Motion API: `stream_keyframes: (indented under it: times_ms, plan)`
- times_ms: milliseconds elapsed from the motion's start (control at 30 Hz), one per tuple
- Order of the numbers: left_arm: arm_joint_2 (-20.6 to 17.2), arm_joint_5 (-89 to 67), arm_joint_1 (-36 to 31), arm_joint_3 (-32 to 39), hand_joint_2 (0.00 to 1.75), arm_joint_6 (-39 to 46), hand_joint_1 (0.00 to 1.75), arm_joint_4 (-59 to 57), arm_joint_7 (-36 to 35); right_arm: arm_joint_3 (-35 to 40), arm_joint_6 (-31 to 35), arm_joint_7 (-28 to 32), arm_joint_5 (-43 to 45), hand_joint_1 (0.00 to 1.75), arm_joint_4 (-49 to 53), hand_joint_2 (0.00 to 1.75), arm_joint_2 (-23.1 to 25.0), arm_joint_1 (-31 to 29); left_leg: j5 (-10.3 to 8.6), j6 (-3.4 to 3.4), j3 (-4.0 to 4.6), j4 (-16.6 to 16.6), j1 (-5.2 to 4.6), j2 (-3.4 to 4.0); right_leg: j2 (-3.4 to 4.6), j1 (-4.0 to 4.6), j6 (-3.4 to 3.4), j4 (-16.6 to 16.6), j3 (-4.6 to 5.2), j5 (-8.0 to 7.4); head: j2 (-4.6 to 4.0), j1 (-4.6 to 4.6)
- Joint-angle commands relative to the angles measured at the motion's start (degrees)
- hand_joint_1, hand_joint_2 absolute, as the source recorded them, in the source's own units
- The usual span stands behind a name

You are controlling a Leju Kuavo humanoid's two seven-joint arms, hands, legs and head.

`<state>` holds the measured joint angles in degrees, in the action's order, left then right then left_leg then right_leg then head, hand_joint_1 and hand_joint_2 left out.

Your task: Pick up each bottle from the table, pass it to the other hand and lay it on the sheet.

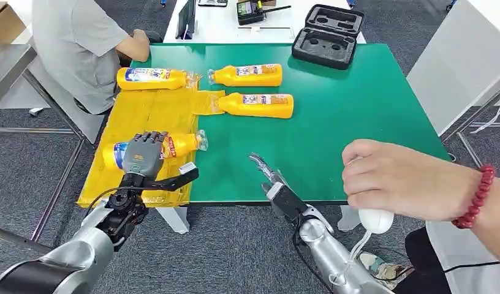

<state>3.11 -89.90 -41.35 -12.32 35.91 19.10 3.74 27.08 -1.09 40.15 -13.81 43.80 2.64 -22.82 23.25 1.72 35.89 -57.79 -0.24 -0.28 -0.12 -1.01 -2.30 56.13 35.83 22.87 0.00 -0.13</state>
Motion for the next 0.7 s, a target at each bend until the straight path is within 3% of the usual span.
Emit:
stream_keyframes:
  times_ms: [33,533,600,700]
  plan:
    - [-1.3,-0.1,-3.1,-4.4,1.75,-0.6,1.75,-4.0,0.2,1.8,-0.3,-0.2,0.0,0.00,-3.7,0.00,0.2,-3.0,0.12,-0.09,-0.21,0.0,0.06,0.10,0.08,0.07,0.09,0.0,-0.20,0.08,0.00,0.00]
    - [-1.5,1.1,-2.2,-5.2,1.75,-5.4,1.71,-5.1,2.1,2.6,-0.6,-0.2,0.8,0.00,-4.6,0.00,0.1,-3.7,0.09,-0.08,-0.16,0.0,0.05,0.10,0.08,0.06,0.07,0.0,-0.15,0.05,0.00,0.00]
    - [-1.3,1.1,-1.7,-4.9,1.75,-6.7,1.52,-4.0,2.0,2.8,-0.5,-0.2,1.0,0.00,-4.6,0.00,0.0,-3.7,0.18,-0.13,-0.35,0.0,0.10,0.14,0.12,0.11,0.13,0.0,-0.34,0.12,0.00,0.00]
    - [-1.3,1.1,-1.7,-4.9,1.75,-6.7,1.48,-4.0,2.0,2.8,-0.5,-0.2,1.0,0.00,-4.6,0.00,0.0,-3.7,0.09,-0.08,-0.17,0.0,0.06,0.08,0.07,0.06,0.08,0.0,-0.16,0.06,0.00,0.00]
